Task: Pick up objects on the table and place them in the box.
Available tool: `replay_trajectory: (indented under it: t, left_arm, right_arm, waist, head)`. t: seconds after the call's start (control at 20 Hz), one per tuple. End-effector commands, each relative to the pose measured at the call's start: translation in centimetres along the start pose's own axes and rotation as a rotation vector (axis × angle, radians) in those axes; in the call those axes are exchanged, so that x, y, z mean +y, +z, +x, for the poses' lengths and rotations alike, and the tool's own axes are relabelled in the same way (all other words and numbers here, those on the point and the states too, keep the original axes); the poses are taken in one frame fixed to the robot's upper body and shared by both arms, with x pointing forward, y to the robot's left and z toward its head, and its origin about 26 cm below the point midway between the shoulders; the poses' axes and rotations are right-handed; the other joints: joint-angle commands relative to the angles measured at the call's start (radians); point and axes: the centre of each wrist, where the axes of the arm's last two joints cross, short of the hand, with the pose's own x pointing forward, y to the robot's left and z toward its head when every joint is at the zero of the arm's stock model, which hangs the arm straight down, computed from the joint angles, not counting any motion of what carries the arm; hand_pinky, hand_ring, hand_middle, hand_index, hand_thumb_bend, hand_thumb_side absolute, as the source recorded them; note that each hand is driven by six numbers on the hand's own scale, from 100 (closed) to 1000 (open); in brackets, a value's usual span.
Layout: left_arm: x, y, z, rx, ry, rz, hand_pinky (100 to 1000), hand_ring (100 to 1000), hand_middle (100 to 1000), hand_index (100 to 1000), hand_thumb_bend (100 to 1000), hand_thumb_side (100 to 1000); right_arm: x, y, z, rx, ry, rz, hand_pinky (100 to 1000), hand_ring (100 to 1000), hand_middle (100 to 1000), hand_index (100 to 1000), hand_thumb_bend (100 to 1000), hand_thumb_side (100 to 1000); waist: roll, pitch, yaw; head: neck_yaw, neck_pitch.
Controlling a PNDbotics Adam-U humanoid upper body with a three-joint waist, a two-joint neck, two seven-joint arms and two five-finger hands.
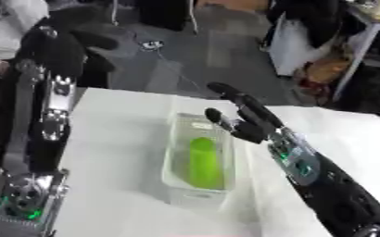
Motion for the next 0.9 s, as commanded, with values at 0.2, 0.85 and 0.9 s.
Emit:
replay_trajectory:
  t: [0.2,0.85,0.9]
  left_arm:
    - [0.3,-0.4,0.5,-0.025,-0.011,0.002,482,603,752,823,218,937]
    - [0.8,0.1,0.1,-0.002,-0.041,-0.003,480,602,751,823,215,941]
    - [1.0,0.2,0.1,0.002,-0.047,-0.004,479,602,751,822,213,941]
  right_arm:
    - [-2.4,-0.5,0.7,-0.013,0.033,0.000,920,980,999,1000,494,1000]
    - [-9.2,2.9,4.5,-0.152,-0.068,-0.365,485,757,808,829,182,972]
    - [-9.8,3.7,5.1,-0.157,-0.107,-0.432,405,700,757,790,120,930]
  waist:
    - [0.006,-0.019,-0.002]
    - [0.006,-0.026,-0.034]
    - [0.008,-0.027,-0.041]
  head:
    - [0.006,-0.007]
    - [0.014,-0.033]
    - [0.003,-0.039]
